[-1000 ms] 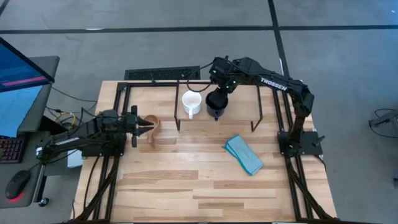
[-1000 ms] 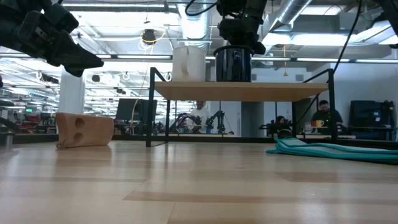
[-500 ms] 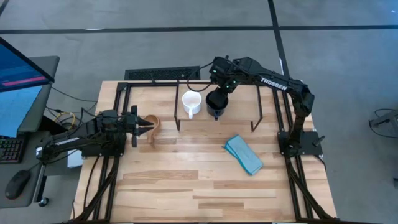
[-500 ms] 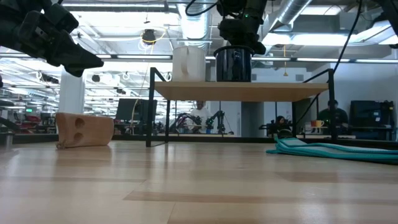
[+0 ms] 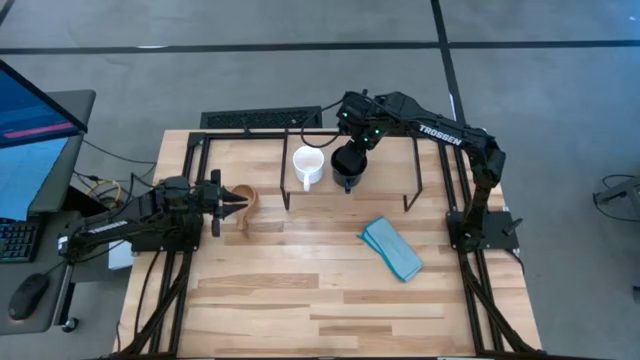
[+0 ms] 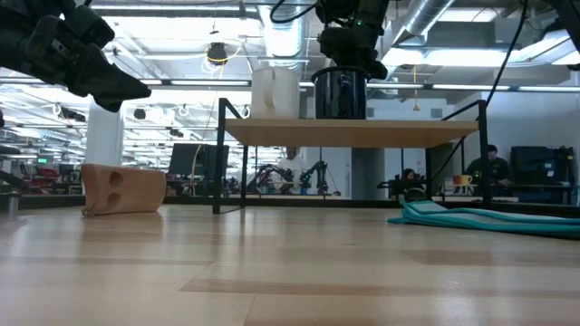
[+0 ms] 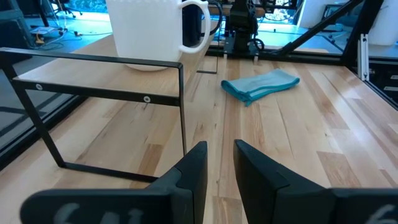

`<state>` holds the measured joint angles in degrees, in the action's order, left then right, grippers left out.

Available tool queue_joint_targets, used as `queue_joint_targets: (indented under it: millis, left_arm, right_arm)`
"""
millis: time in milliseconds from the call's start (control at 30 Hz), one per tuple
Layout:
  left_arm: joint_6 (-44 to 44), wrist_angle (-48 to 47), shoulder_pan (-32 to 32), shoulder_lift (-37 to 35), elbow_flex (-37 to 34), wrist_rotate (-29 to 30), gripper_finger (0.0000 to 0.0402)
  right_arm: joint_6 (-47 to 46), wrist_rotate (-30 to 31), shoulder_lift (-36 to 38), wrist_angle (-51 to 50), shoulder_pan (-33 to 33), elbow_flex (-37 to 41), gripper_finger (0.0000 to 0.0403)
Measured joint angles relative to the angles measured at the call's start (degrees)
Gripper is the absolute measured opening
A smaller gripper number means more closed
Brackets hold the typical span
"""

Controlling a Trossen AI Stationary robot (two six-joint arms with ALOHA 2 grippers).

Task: Stack small to large cups/mugs on shelf
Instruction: Put the black mug on the shelf, then put the brown wooden mug on the shelf

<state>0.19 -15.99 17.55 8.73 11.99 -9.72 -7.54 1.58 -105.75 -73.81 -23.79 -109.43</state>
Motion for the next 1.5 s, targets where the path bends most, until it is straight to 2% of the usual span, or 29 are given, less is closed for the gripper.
queue_joint_targets:
  millis: [733, 933, 1167, 1367, 1500]
  left_arm:
    - [0.0, 0.0, 0.0, 0.0, 0.0, 0.0, 0.0069]
    - [0.0, 0.0, 0.0, 0.0, 0.0, 0.0, 0.0069]
    - [0.0, 0.0, 0.0, 0.0, 0.0, 0.0, 0.0069]
    - [0.0, 0.0, 0.0, 0.0, 0.0, 0.0, 0.0069]
    - [0.0, 0.0, 0.0, 0.0, 0.0, 0.0, 0.0069]
  right_arm:
    - [0.3, 0.0, 0.0, -1.6, 0.1, -0.5, 0.0235]
    - [0.4, 0.0, 0.1, -4.2, 0.1, -5.4, 0.0235]
    - [2.9, 0.0, 0.1, -6.9, 0.1, -15.8, 0.0235]
    - [3.0, 0.0, 0.1, -14.4, 0.2, -25.4, 0.0235]
    - [3.0, 0.1, 3.0, -16.7, 1.7, -24.2, 0.0235]
